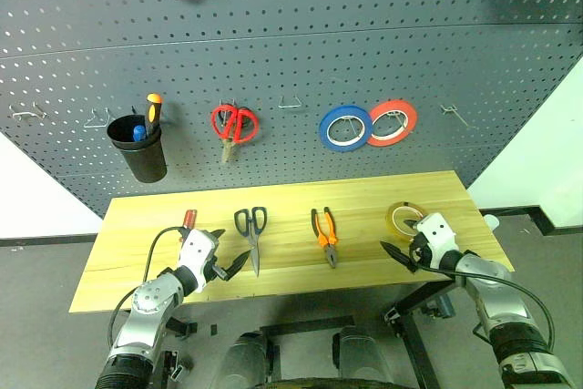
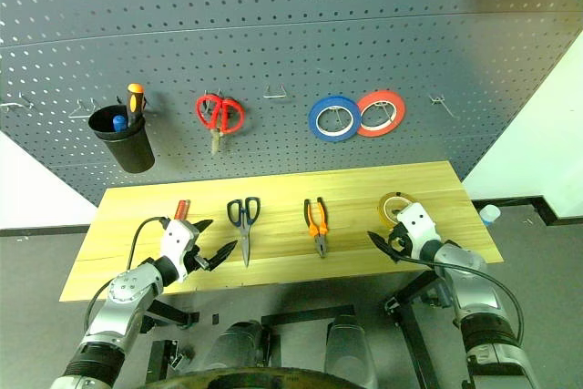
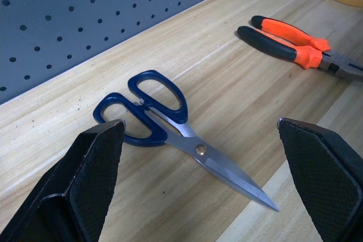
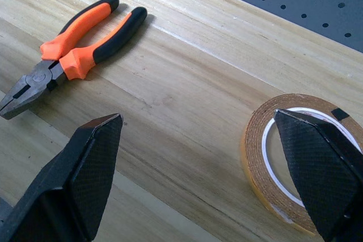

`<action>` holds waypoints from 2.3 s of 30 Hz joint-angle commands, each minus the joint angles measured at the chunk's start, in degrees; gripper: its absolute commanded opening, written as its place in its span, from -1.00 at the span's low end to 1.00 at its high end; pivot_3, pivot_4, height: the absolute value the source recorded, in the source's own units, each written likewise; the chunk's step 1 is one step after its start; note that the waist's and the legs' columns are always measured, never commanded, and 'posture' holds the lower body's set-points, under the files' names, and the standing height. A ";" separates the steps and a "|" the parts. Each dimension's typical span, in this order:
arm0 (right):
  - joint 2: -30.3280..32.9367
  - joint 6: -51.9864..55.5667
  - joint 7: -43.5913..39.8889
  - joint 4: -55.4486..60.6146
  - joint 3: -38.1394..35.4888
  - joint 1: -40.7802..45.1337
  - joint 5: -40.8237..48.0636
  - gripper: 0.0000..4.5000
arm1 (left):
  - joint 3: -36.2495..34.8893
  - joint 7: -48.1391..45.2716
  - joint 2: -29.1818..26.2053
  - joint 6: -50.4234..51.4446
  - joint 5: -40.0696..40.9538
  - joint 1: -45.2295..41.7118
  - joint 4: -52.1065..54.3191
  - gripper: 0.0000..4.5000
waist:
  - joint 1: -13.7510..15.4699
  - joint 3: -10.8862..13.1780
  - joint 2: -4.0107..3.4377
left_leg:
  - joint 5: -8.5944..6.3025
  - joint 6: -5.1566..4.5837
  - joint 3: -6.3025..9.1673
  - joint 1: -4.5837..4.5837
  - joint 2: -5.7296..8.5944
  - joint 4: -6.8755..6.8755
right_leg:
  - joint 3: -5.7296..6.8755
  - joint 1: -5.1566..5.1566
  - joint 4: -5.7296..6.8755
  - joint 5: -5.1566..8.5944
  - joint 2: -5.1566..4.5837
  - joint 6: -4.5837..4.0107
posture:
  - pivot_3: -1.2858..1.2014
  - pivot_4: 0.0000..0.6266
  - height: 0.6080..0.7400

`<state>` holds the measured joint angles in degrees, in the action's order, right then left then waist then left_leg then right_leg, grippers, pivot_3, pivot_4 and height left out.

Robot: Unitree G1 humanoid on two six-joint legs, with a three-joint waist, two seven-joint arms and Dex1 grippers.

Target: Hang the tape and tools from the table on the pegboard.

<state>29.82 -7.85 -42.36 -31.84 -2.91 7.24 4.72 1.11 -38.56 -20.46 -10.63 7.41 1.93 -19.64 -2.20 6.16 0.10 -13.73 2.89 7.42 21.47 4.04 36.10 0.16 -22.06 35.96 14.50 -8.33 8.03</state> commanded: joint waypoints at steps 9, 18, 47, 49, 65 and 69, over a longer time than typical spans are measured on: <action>0.10 -0.09 -0.20 0.42 -0.15 1.51 0.47 0.99 | -0.58 0.53 -0.05 -1.80 0.04 -0.64 0.27 1.00 | 0.03 0.00 0.00 | 0.00 0.00 0.00 0.00 0.00 0.00 | 0.00 0.00 0.00 -0.01 0.00 0.02 | 0.00 -0.91 1.00; -0.14 -0.22 -0.54 -0.10 0.31 2.02 0.35 0.99 | -0.73 0.94 -0.21 -1.99 0.13 0.75 1.31 1.00 | 0.26 0.00 0.00 | 0.00 0.00 0.00 0.00 0.00 -0.01 | 0.00 0.00 0.00 -0.01 0.00 0.02 | 0.01 -0.90 1.00; 0.09 0.31 -0.12 -0.34 -0.31 2.34 1.02 0.99 | 1.50 -1.29 -0.54 -1.47 -0.53 -2.16 0.18 1.00 | 1.51 0.00 0.00 | 0.00 0.00 -0.01 0.03 0.00 -0.05 | 0.00 -0.01 -0.10 0.00 0.01 -0.01 | 0.00 -0.89 1.00; 0.14 1.94 -0.49 -0.92 -0.57 3.43 1.59 0.99 | 2.79 -3.33 -0.73 -0.85 -0.93 -3.78 -0.45 1.00 | 1.52 0.00 0.00 | 0.00 0.00 -0.02 0.04 0.00 -0.04 | 0.00 -0.01 -0.10 0.00 0.02 -0.01 | 0.00 -0.88 1.00; 1.12 14.81 3.44 -25.47 5.95 24.25 -8.14 0.99 | 12.05 -17.49 2.91 2.66 -2.37 -22.01 -9.82 1.00 | 0.88 0.01 0.01 | 0.01 -0.01 -0.01 0.05 -0.01 -0.16 | -0.01 -0.08 -0.12 -0.23 0.09 -0.01 | -0.02 -0.85 1.00; 0.78 15.72 3.83 -30.99 6.90 27.73 -9.69 0.99 | 12.82 -19.84 2.70 3.81 -2.32 -21.96 -8.64 1.00 | 0.10 0.01 0.01 | 0.01 -0.01 -0.01 0.05 -0.01 -0.16 | -0.01 -0.07 -0.12 -0.24 0.09 -0.01 | -0.02 -0.84 1.00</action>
<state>30.31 7.66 -38.83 -61.63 4.02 33.08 -4.31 13.50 -57.43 -17.43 -6.95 4.98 -19.12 -30.20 -2.11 6.17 0.11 -13.72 2.88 7.43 21.52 4.03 35.95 0.14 -22.11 35.85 14.26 -8.24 8.02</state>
